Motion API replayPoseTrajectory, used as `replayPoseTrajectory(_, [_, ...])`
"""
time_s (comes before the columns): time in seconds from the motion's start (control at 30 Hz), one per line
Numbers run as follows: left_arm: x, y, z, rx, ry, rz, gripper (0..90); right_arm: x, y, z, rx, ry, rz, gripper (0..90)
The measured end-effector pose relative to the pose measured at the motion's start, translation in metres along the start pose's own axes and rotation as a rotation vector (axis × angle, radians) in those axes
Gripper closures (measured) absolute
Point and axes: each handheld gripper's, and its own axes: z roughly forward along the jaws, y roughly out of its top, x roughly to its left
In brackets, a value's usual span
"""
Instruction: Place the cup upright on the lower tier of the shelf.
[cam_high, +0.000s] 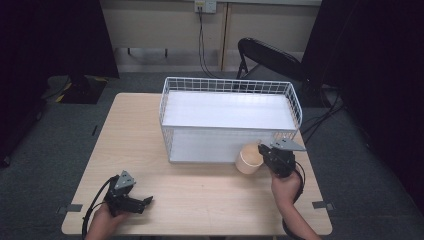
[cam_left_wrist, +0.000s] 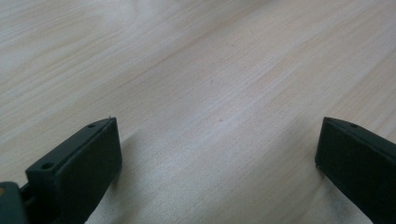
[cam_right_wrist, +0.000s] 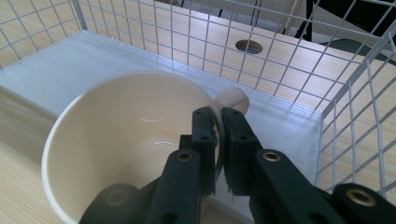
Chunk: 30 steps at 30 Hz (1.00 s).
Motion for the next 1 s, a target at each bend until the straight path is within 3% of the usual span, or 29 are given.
replayPoseTrajectory(0.47, [0.000,0.000,0.000,0.000,0.000,0.000,0.0,0.000,0.001,0.008,-0.008,-0.033,0.016,84.3])
replayPoseTrajectory(0.83, [0.000,0.000,0.000,0.000,0.000,0.000,0.0,-0.002,0.003,0.013,-0.022,-0.031,0.050,83.2])
replayPoseTrajectory(1.0, [0.000,0.000,0.000,0.000,0.000,0.000,0.0,-0.003,0.003,0.015,-0.019,-0.032,0.059,77.7])
